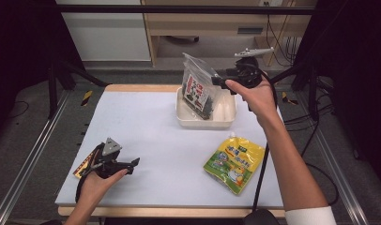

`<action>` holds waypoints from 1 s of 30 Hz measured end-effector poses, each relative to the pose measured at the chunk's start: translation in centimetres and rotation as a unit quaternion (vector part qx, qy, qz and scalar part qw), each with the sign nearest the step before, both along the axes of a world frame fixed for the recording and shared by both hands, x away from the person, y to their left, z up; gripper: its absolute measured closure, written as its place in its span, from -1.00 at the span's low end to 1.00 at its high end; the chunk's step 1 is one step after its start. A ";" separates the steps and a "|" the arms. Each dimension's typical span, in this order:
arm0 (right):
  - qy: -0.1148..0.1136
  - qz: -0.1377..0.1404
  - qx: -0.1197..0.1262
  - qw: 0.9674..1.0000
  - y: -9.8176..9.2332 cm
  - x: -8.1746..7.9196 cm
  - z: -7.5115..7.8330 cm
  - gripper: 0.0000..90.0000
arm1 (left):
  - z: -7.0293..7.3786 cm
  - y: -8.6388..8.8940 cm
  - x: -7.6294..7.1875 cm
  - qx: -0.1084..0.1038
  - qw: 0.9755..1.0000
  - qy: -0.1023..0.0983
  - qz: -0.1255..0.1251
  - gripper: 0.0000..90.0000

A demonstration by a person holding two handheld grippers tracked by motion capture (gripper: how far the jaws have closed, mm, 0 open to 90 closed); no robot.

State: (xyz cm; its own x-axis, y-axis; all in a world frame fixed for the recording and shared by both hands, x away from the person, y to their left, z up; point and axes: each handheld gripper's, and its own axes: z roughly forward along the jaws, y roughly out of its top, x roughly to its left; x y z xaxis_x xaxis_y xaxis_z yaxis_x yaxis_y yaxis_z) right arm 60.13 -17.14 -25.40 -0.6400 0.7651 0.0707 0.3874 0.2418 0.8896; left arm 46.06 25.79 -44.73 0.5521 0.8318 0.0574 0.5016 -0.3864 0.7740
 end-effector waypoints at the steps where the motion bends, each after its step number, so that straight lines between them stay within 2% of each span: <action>1: -0.005 -0.003 0.001 1.000 -0.2 -0.3 0.1 -0.47 | 0.0 0.0 0.0 0.000 1.000 0.000 0.000 -0.78; 3: -0.013 -0.008 0.003 1.000 -0.8 -1.1 0.3 -0.52 | -0.1 0.0 0.0 0.002 1.000 0.002 0.000 -0.78; 5: -0.030 -0.018 -0.010 0.999 -1.5 -2.3 0.4 -0.62 | -0.1 0.0 0.0 0.004 1.000 0.002 -0.001 -0.78; 7: -0.032 -0.021 -0.014 0.999 -1.7 -2.7 0.3 -0.64 | -0.1 -0.1 0.0 0.003 1.000 0.002 -0.001 -0.78; 10: -0.046 -0.028 -0.024 0.998 -2.5 -4.3 -0.3 -0.70 | -0.1 -0.1 0.0 0.004 1.000 0.001 0.000 -0.78; 15: -0.061 -0.045 -0.015 0.997 -3.9 -7.2 -2.0 -0.74 | -0.1 -0.1 0.0 0.004 1.000 0.000 0.000 -0.78; 19: -0.070 -0.060 -0.015 0.996 -4.7 -9.1 -3.6 -0.73 | -0.1 -0.2 0.0 0.006 1.000 0.002 -0.001 -0.78; 22: -0.072 -0.068 -0.022 0.995 -5.0 -10.1 -4.5 -0.70 | -0.2 -0.2 0.0 0.007 1.000 0.003 -0.002 -0.78; 26: -0.080 -0.081 -0.016 0.993 -4.9 -11.1 -5.7 -0.59 | -0.2 -0.2 0.0 0.008 1.000 0.003 -0.001 -0.78; 30: -0.077 -0.095 -0.011 0.992 -4.7 -11.4 -7.0 -0.48 | -0.3 -0.2 0.0 0.008 1.000 0.003 0.000 -0.78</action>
State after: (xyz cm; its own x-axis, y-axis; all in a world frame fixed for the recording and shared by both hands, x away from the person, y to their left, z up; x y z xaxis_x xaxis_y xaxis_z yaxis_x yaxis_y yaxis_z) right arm 48.71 -21.84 -32.41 -0.4863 0.8731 -0.0352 0.2881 0.1982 0.9369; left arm 46.08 25.59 -44.99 0.5525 0.8308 0.0665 0.5066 -0.3981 0.7648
